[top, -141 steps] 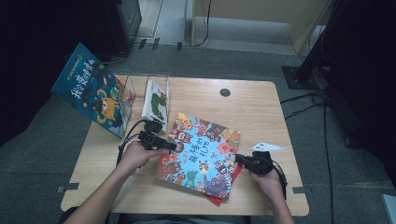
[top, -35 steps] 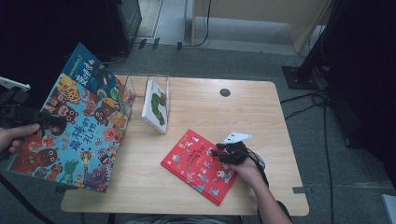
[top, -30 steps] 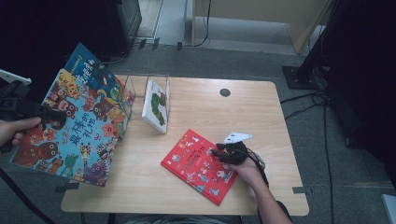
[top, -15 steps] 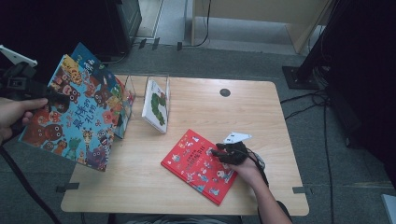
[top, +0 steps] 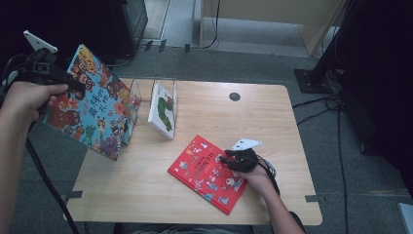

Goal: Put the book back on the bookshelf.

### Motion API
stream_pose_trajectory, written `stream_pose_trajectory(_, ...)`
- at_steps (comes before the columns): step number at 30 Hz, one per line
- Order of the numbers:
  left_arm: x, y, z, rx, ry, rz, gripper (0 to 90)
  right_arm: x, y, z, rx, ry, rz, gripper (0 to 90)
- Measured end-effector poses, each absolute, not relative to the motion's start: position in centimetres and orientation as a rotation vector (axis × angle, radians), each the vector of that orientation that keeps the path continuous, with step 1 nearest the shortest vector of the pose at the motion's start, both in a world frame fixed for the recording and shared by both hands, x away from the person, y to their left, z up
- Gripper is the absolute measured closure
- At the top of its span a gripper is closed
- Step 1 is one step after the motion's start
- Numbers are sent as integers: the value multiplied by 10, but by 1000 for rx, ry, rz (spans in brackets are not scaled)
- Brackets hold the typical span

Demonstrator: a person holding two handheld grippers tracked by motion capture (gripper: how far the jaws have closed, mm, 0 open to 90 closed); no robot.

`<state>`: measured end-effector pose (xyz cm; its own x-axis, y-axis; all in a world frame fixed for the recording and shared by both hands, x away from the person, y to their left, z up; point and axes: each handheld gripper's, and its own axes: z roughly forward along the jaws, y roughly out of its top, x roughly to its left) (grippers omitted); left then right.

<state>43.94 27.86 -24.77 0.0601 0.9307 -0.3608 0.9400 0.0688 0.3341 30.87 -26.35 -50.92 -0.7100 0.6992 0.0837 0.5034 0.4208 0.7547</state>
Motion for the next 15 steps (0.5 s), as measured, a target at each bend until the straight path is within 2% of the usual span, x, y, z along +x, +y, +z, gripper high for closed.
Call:
stream_pose_trajectory(9, 471, 262, -262, 1886, 1836, 0, 799, 310, -261, -510, 1043, 2425, 1167, 622)
stream_pose_trajectory(15, 477, 259, -272, 1930, 1819, 22, 776, 302, -264, -509, 1050, 2428, 1161, 606)
